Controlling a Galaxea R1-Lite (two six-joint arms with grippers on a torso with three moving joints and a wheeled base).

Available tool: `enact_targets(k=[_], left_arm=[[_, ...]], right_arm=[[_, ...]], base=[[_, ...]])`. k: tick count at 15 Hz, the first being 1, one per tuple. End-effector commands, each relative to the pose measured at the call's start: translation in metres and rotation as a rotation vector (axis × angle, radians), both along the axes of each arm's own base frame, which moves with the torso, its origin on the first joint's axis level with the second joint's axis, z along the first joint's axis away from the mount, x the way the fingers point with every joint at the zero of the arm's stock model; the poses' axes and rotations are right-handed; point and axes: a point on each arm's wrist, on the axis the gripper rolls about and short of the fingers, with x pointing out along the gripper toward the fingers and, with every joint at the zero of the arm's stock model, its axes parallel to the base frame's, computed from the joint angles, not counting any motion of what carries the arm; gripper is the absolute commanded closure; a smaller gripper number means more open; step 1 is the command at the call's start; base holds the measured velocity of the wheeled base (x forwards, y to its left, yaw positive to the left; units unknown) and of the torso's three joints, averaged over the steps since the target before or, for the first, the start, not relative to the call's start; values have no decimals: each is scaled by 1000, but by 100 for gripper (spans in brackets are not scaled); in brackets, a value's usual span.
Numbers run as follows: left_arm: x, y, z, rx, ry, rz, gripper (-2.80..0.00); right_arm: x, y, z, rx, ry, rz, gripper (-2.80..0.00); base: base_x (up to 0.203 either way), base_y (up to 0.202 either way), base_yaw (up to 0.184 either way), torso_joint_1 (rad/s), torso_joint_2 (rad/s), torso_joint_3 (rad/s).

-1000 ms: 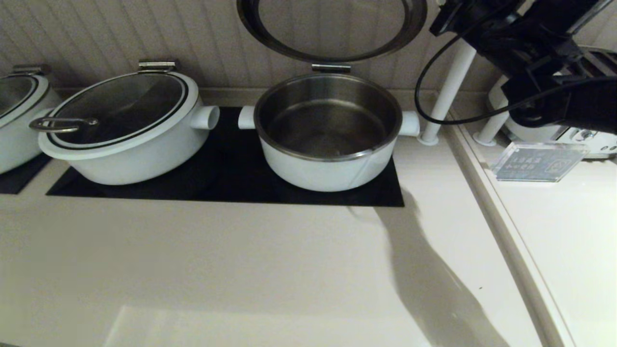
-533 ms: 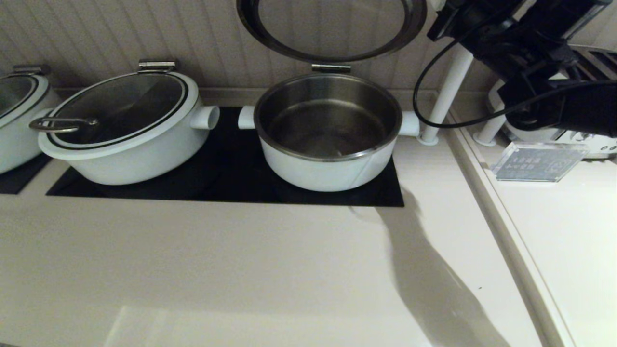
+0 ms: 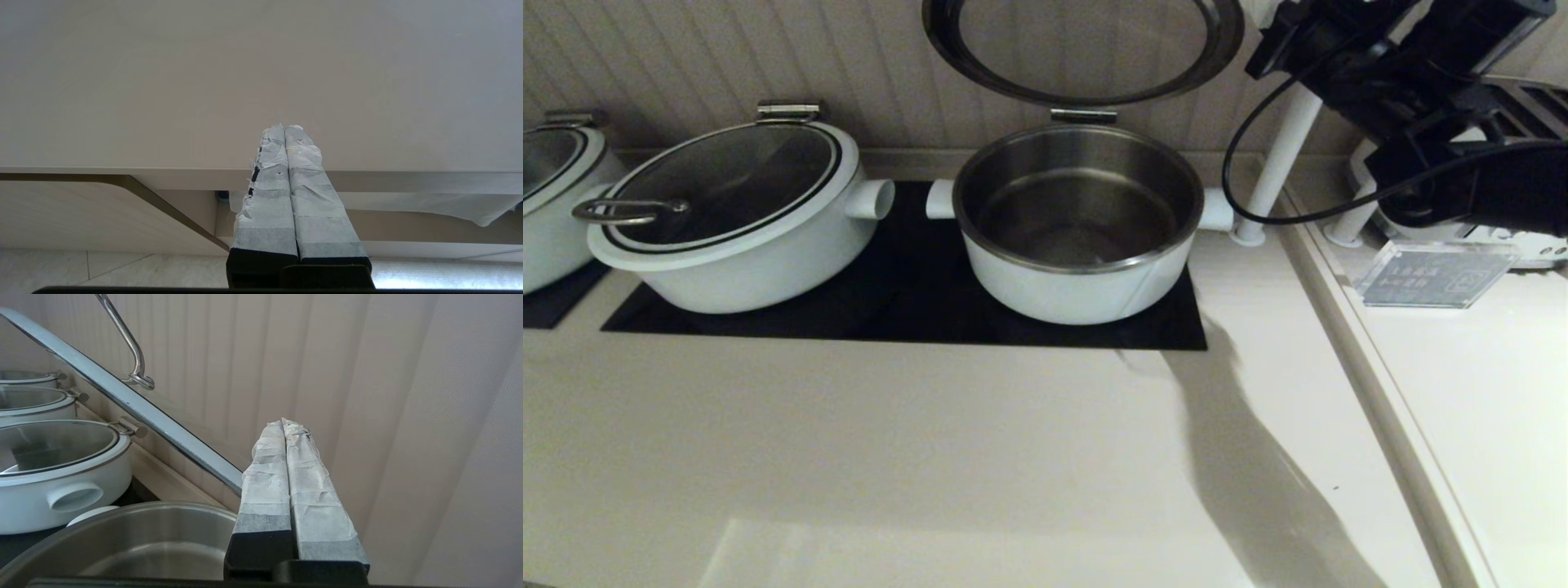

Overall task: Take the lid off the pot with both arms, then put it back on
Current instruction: Close the pot lid

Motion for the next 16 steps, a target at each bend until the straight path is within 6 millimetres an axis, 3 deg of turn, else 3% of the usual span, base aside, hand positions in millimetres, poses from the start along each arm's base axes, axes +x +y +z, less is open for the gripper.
enact_targets(k=[1,16], left_arm=[[0,0,0,0,0,0,0],[0,0,0,0,0,0,0]], right_arm=[[-1,0,-1,-4,2,4,0],[-11,-1,1,-43,9,50,0]], base=[[0,0,0,0,0,0],[0,0,0,0,0,0]])
